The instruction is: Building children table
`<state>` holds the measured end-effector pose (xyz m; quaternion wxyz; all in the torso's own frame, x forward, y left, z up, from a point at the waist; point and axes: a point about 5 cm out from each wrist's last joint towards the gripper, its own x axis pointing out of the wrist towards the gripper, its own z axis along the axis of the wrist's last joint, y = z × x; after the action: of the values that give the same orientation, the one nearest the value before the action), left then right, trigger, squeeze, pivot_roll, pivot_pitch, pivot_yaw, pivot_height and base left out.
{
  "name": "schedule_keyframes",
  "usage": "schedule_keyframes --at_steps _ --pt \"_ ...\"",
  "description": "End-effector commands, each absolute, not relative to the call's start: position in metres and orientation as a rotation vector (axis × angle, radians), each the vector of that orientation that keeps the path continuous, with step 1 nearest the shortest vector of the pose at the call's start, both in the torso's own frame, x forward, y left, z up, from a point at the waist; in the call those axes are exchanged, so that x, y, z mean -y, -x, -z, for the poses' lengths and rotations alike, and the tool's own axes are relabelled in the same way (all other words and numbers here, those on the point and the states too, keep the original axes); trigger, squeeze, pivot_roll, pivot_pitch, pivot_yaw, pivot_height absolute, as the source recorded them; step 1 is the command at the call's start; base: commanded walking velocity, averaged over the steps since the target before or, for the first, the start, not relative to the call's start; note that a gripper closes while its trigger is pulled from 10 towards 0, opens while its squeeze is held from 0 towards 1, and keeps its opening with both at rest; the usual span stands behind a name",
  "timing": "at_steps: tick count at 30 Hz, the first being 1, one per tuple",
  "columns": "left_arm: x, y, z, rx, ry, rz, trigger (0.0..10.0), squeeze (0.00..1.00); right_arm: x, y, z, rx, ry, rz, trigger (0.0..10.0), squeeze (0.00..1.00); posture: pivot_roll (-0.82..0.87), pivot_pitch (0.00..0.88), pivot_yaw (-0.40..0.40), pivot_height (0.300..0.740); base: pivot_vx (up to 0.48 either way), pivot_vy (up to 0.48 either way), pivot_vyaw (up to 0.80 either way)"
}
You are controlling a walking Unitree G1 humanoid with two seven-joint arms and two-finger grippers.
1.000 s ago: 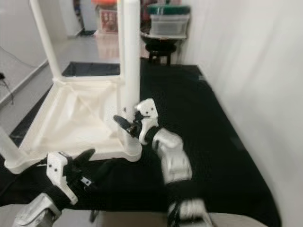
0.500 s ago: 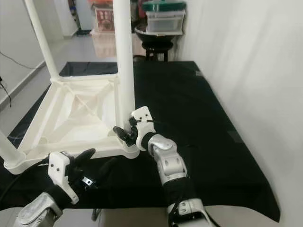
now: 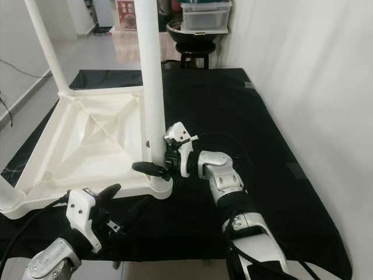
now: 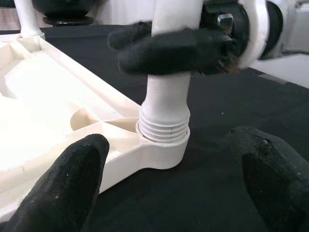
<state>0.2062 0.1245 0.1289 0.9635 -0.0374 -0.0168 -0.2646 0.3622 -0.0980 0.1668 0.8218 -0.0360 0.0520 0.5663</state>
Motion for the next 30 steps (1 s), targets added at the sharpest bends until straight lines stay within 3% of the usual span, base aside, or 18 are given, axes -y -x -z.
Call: schedule_keyframes --at_steps 1,10,14,15,16,17,18,19,22,25,28,29,30 --pt "-0.127 -0.204 -0.124 0.015 0.055 0.526 10.0 0.0 0.094 -0.366 -0.174 -0.09 0.06 -1.219 0.0 0.0 0.02 0.0 -0.018 0.74 0.0 0.0 0.0" --pt "-0.126 -0.205 -0.123 0.02 0.054 0.527 10.0 0.0 0.101 -0.368 -0.18 -0.09 0.03 -1.285 0.0 0.0 0.0 0.0 -0.014 0.74 0.0 0.0 0.0" --pt "-0.125 -0.206 -0.123 0.019 0.069 0.533 10.0 0.0 0.111 -0.366 -0.17 -0.11 0.077 -1.227 0.0 0.0 -0.01 0.0 -0.012 0.74 0.0 0.0 0.0" --pt "-0.125 -0.206 -0.122 0.018 0.08 0.538 10.0 0.0 0.114 -0.362 -0.15 -0.176 0.111 -1.052 0.0 0.0 -0.01 0.0 -0.012 0.74 0.0 0.0 0.0" --pt "-0.125 -0.206 -0.122 0.018 0.08 0.538 10.0 0.0 0.114 -0.362 -0.15 -0.176 0.111 -1.052 0.0 0.0 -0.01 0.0 -0.012 0.74 0.0 0.0 0.0" --pt "-0.127 -0.205 -0.123 0.015 0.091 0.546 10.0 0.0 0.107 -0.353 -0.133 -0.203 0.064 -0.679 0.0 0.0 -0.03 0.0 -0.026 0.74 0.0 0.0 0.0" --pt "-0.127 -0.205 -0.123 0.015 0.091 0.546 10.0 0.0 0.107 -0.353 -0.133 -0.203 0.064 -0.679 0.0 0.0 -0.03 0.0 -0.026 0.74 0.0 0.0 0.0" --pt "-0.128 -0.205 -0.123 0.015 0.097 0.552 10.0 0.0 0.112 -0.341 -0.124 -0.235 0.028 -0.374 0.0 0.0 -0.03 0.004 -0.014 0.74 0.0 0.0 0.0" --pt "-0.129 -0.205 -0.124 0.014 0.102 0.555 10.0 0.0 0.102 -0.326 -0.122 -0.227 0.029 -0.353 0.0 0.0 -0.04 0.007 0.002 0.74 0.0 0.0 0.0" --pt "-0.13 -0.207 -0.122 0.006 0.101 0.569 10.0 0.0 0.07 -0.331 -0.129 -0.163 0.128 -0.63 0.0 0.0 -0.04 0.0 -0.006 0.74 0.0 0.0 0.0" --pt "-0.13 -0.207 -0.123 0.008 0.102 0.566 10.0 0.0 0.069 -0.333 -0.129 -0.165 0.132 -0.624 0.0 0.0 -0.04 0.0 -0.005 0.74 0.0 0.0 0.0" --pt "-0.131 -0.207 -0.123 0.013 0.103 0.55 10.0 0.0 0.069 -0.336 -0.127 -0.189 0.125 -0.614 5.9 0.0 -0.04 0.0 -0.005 0.74 0.0 0.0 0.0" --pt "-0.131 -0.207 -0.123 0.013 0.103 0.55 10.0 0.0 0.069 -0.336 -0.127 -0.189 0.125 -0.614 5.9 0.0 -0.04 0.0 -0.005 0.74 0.0 0.0 0.0"
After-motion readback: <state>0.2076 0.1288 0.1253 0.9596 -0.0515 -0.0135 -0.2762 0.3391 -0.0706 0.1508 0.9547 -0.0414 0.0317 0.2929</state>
